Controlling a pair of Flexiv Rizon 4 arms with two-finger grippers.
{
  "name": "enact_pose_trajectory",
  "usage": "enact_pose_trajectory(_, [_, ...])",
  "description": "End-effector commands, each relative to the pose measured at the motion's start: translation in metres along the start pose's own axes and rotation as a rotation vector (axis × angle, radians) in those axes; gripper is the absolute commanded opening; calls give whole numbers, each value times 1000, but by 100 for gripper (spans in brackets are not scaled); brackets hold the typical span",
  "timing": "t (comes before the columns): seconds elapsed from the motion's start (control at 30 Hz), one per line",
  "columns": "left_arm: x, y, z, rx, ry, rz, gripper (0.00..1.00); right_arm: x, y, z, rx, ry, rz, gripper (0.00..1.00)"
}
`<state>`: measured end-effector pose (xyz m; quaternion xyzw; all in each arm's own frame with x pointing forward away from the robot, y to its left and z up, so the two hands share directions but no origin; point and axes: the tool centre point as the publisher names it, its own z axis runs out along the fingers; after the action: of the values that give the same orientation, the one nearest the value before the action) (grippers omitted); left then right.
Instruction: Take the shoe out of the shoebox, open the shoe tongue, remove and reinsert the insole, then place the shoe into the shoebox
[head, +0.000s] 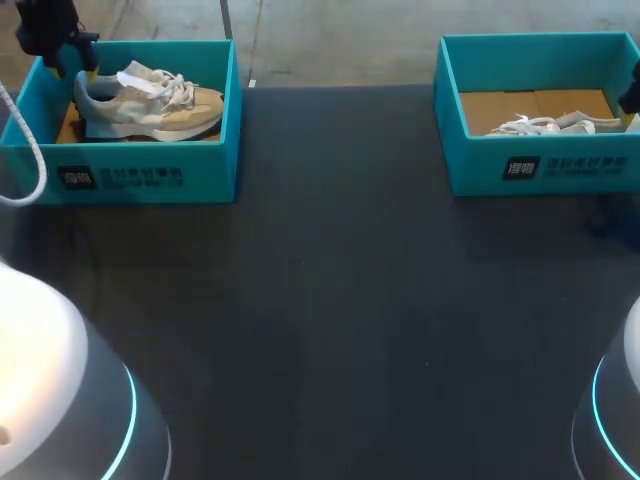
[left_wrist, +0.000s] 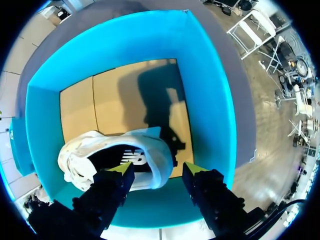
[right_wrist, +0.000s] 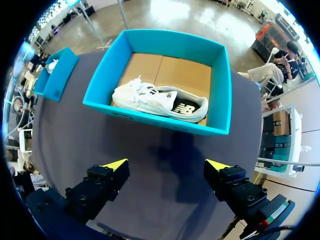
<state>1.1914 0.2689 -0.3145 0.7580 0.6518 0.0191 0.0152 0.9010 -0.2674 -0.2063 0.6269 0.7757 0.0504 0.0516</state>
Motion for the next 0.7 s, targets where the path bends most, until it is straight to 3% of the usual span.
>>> enact_pose_trajectory(0.03, [3,13,10,18,-9,-2,68,0,0,0,0,1,-1,100])
enact_pose_trajectory(0.33, [8,16,26,25,-23,-14,62,0,0,0,0,1,-1,100])
enact_pose_trajectory(0.7, [12,10,43,47,-15,-29,63,0,0,0,0,1,-1,100])
